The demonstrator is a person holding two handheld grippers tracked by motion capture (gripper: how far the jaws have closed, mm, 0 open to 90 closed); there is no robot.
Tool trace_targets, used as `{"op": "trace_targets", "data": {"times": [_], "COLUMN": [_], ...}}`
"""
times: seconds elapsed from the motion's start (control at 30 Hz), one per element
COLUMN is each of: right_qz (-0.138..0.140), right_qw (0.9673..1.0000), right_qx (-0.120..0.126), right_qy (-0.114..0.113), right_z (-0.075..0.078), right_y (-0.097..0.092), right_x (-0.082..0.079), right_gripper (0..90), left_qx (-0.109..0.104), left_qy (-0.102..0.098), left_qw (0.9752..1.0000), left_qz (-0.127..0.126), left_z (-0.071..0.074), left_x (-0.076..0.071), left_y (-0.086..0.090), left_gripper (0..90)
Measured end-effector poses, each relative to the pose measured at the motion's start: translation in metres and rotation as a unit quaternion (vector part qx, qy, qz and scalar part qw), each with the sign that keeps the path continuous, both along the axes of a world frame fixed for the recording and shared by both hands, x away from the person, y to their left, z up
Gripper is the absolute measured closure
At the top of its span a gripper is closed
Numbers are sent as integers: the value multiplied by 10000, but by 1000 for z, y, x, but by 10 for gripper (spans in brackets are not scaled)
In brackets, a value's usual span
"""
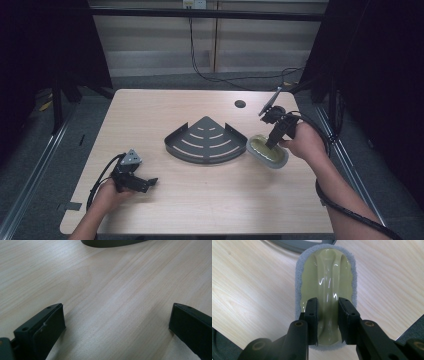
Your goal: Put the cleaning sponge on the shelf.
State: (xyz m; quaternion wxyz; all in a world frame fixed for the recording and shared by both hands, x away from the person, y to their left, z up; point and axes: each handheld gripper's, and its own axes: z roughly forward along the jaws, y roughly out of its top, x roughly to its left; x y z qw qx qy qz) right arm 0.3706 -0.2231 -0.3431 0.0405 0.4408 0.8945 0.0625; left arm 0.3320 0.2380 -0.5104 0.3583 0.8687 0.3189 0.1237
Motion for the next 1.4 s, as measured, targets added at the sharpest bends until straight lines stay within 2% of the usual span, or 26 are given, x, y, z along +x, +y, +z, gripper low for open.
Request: {"op": "trace_targets", "data": {"times": [0.13, 0.57, 0.83, 1.07, 1.4], "right_qz": [-2, -83, -104, -99, -161], "right_qw": [10000, 9999, 9998, 9997, 9996], "right_qx": [-15, -22, -12, -85, -31], "right_qy": [-51, -93, -162, -212, -246], "right_z": [6, 7, 11, 11, 14], "right_y": [3, 12, 30, 40, 52], "right_x": [8, 24, 41, 52, 64], "right_gripper": [712, 712, 712, 712, 712], "left_qx": [-6, -5, 7, 3, 0], "left_qy": [2, 5, 18, 9, 13], "left_qw": [10000, 10000, 10000, 10000, 10000], "left_qz": [-1, 0, -10, -18, -17], "left_z": [0, 0, 0, 0, 0], "left_x": [0, 0, 0, 0, 0], "left_y": [0, 0, 0, 0, 0], "left_gripper": [0, 0, 0, 0, 0]}}
